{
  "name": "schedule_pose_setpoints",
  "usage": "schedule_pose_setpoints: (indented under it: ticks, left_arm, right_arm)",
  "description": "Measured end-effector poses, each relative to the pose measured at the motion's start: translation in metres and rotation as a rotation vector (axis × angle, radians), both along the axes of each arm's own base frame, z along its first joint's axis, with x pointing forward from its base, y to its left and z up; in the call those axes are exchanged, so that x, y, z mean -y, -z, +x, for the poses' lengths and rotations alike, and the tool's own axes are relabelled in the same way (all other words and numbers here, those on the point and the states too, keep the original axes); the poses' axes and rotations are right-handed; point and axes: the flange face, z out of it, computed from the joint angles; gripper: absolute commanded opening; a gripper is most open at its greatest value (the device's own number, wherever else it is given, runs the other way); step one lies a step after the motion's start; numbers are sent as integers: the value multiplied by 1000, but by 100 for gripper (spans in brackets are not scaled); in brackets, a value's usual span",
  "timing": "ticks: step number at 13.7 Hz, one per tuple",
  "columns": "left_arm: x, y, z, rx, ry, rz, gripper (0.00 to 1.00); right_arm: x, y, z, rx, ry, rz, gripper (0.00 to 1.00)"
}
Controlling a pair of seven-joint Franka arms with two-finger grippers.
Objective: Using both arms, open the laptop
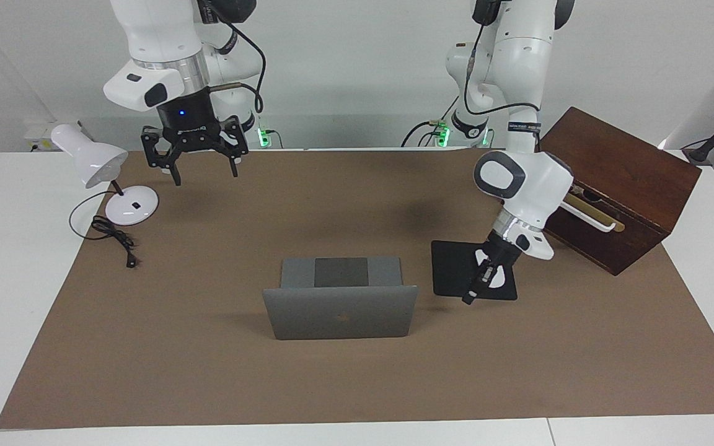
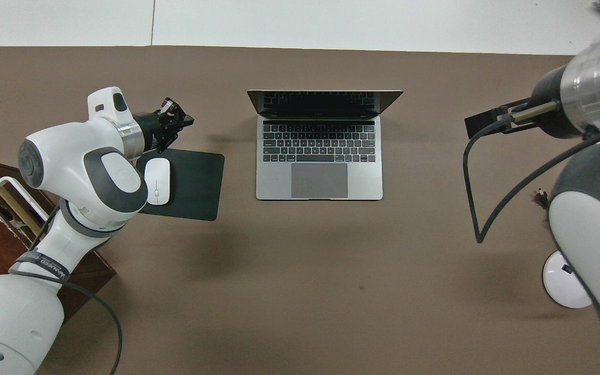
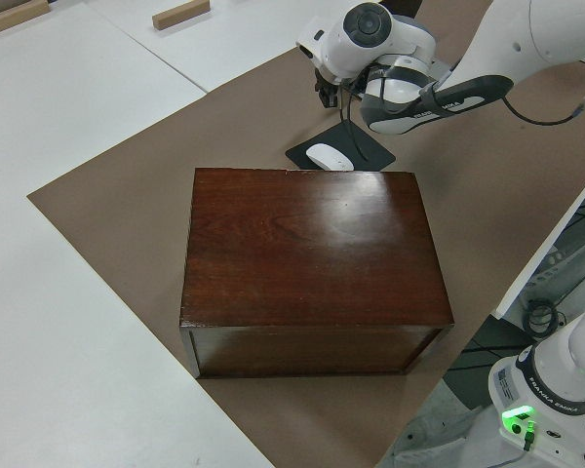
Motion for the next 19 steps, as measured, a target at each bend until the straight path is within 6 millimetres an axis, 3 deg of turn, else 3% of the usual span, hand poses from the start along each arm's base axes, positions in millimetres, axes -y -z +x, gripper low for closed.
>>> schedule_pose_setpoints:
  ticks: [2, 6, 10, 12, 14, 19]
  left_arm:
    - [-19, -8, 11, 26, 37, 74, 0]
    - [-35, -28, 31, 53, 144, 201, 0]
    - [-63, -82, 55, 18, 305, 372, 0]
    - [-69, -98, 59, 11, 342, 435, 0]
    - [-69, -100, 58, -16, 376, 475, 0]
    - [-85, -120, 50, -202, 457, 505, 0]
  right_arm:
    - [14, -3, 0, -1, 24, 9, 100]
    - [33, -5, -3, -31, 94, 61, 100]
    - [51, -2, -6, -65, 138, 69, 100]
    - [59, 3, -6, -77, 157, 69, 100]
    - [63, 11, -9, -92, 165, 68, 100]
    - [72, 36, -20, -82, 182, 73, 100]
